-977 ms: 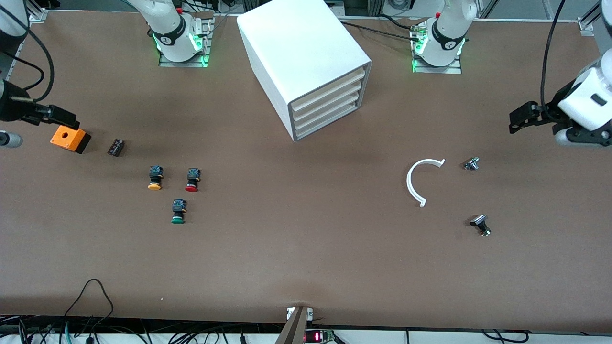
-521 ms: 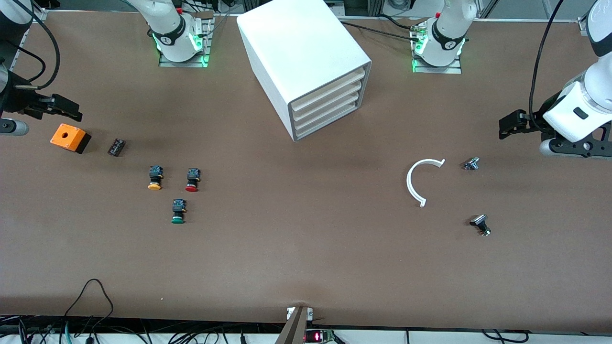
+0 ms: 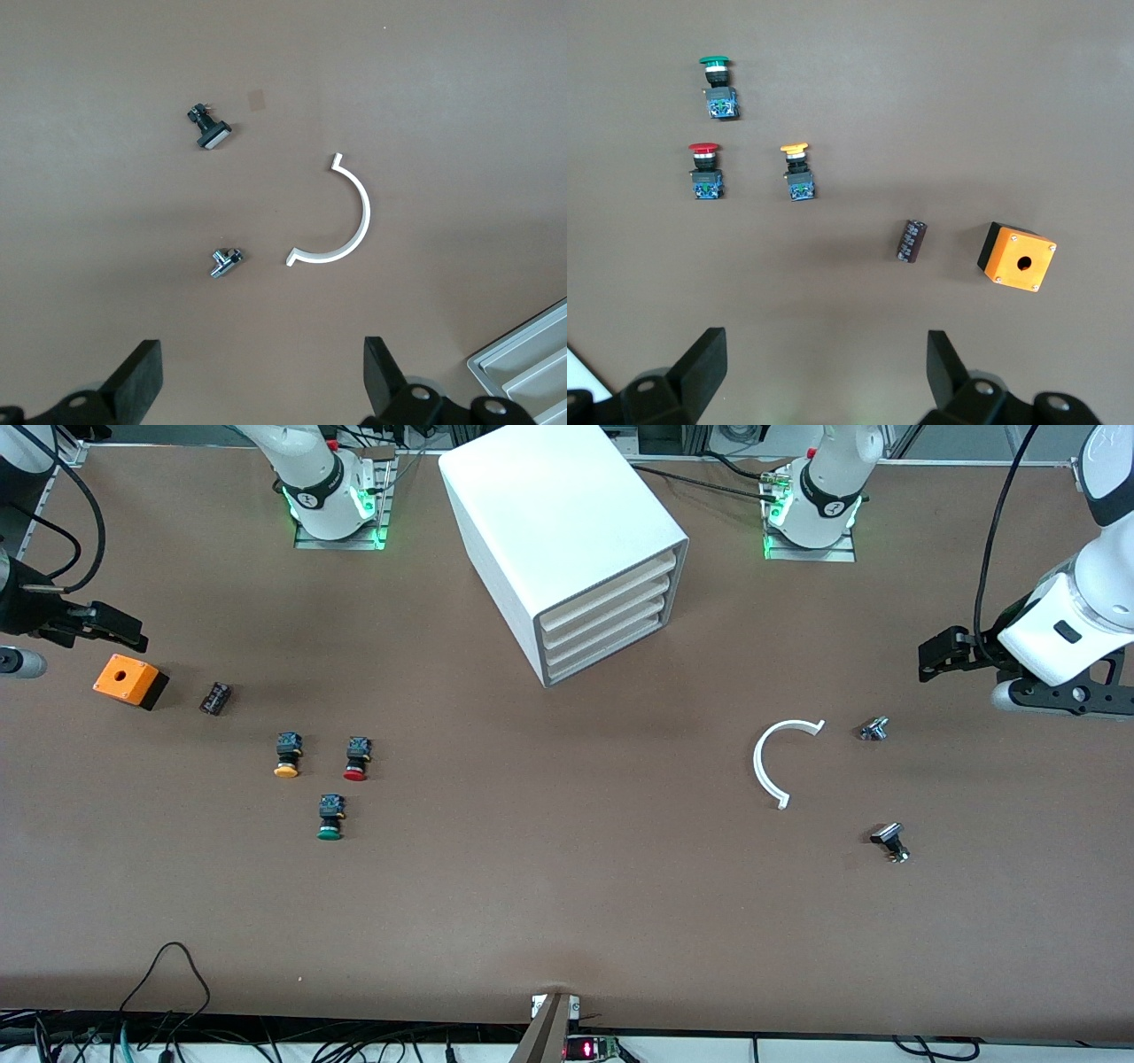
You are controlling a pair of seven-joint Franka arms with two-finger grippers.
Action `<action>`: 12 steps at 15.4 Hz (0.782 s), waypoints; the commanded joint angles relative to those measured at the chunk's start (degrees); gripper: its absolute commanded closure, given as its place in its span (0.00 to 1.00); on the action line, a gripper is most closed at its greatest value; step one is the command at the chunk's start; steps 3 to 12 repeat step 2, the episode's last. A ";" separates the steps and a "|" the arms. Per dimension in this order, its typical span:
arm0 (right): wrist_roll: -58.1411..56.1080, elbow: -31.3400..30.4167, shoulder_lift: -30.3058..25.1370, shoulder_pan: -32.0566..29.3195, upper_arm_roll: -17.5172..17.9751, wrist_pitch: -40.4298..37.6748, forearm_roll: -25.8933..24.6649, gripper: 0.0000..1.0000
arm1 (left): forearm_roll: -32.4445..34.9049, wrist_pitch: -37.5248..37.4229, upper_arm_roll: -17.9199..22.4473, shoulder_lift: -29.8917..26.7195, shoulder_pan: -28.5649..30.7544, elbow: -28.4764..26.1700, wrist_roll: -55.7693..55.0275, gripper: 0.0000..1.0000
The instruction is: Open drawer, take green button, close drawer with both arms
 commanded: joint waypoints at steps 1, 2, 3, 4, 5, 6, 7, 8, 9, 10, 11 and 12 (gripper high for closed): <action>-0.27 -0.77 -0.50 -0.31 0.02 2.01 0.60 0.00 | 1.28 -1.41 -0.26 0.30 -0.05 1.56 0.51 0.00; -0.27 -0.68 -0.24 -0.31 0.02 2.62 0.60 0.00 | 1.28 -1.33 -0.26 0.30 -0.05 1.65 0.51 0.00; -0.27 -0.68 -0.24 -0.31 0.02 2.62 0.60 0.00 | 1.28 -1.33 -0.26 0.30 -0.05 1.65 0.51 0.00; -0.27 -0.68 -0.24 -0.31 0.02 2.62 0.60 0.00 | 1.28 -1.33 -0.26 0.30 -0.05 1.65 0.51 0.00; -0.27 -0.68 -0.24 -0.31 0.02 2.62 0.60 0.00 | 1.28 -1.33 -0.26 0.30 -0.05 1.65 0.51 0.00; -0.27 -0.68 -0.24 -0.31 0.02 2.62 0.60 0.00 | 1.28 -1.33 -0.26 0.30 -0.05 1.65 0.51 0.00; -0.27 -0.68 -0.24 -0.31 0.02 2.62 0.60 0.00 | 1.28 -1.33 -0.26 0.30 -0.05 1.65 0.51 0.00; -0.27 -0.68 -0.24 -0.31 0.02 2.62 0.60 0.00 | 1.28 -1.33 -0.26 0.30 -0.05 1.65 0.51 0.00; -0.27 -0.68 -0.24 -0.31 0.02 2.62 0.60 0.00 | 1.28 -1.33 -0.26 0.30 -0.05 1.65 0.51 0.00; -0.27 -0.68 -0.24 -0.31 0.02 2.62 0.60 0.00 | 1.28 -1.33 -0.26 0.30 -0.05 1.65 0.51 0.00; -0.27 -0.68 -0.24 -0.31 0.02 2.62 0.60 0.00 | 1.28 -1.33 -0.26 0.30 -0.05 1.65 0.51 0.00; -0.27 -0.68 -0.24 -0.31 0.02 2.62 0.60 0.00 | 1.28 -1.33 -0.26 0.30 -0.05 1.65 0.51 0.00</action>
